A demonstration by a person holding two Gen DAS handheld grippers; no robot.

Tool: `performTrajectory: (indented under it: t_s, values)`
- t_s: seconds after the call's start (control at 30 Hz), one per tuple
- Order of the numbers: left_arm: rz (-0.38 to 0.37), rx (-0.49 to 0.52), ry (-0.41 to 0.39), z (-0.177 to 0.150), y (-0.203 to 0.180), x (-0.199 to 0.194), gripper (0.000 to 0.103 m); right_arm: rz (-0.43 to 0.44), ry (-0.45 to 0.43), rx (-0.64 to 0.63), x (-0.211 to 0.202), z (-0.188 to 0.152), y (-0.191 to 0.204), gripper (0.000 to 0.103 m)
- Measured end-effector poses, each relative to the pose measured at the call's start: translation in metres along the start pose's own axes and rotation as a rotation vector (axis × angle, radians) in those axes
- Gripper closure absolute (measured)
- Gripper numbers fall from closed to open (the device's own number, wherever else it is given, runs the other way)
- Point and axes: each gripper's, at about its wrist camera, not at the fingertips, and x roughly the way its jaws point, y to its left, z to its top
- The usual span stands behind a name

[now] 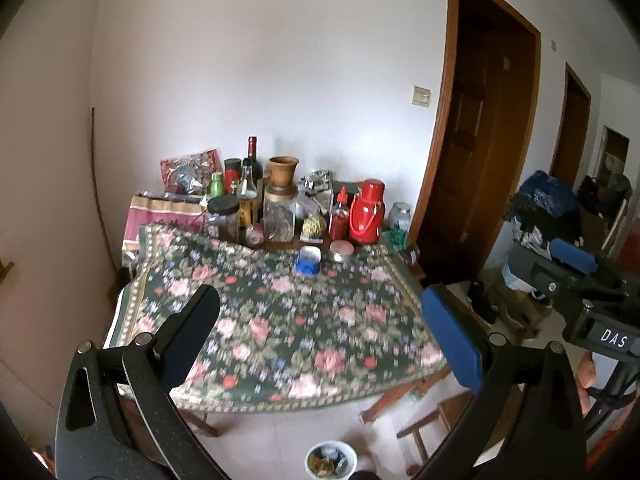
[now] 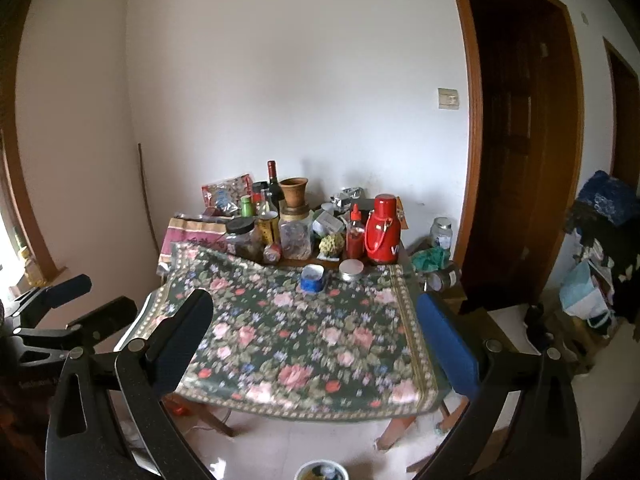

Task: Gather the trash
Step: 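Raise both open tools back up toward the table, then grasp the clear plastic tub with left tool while right grasps the round metal lid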

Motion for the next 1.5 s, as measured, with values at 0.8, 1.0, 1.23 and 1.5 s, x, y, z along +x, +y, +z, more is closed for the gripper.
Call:
performTrajectory:
  t_s: [0.8,1.0,1.23,1.5]
  values:
    - [0.036,-0.030,0.120,0.084,-0.023,0.228,0.001,-0.025,0.134,-0.031,0.185,0.070,-0.095,0.002]
    - [-0.035,-0.011,0.218,0.089,0.014,0.306,0.001,-0.109,0.194,0.041,0.239,0.070,-0.091,0.002]
    - [-0.085,-0.041,0.451,0.052,0.048,0.418,0.001,-0.146,0.345,0.078,0.319,0.047,-0.094,0.002]
    - [-0.090,-0.015,0.629,-0.005,0.042,0.513,0.010,-0.115,0.483,0.115,0.396,0.016,-0.107,0.002]
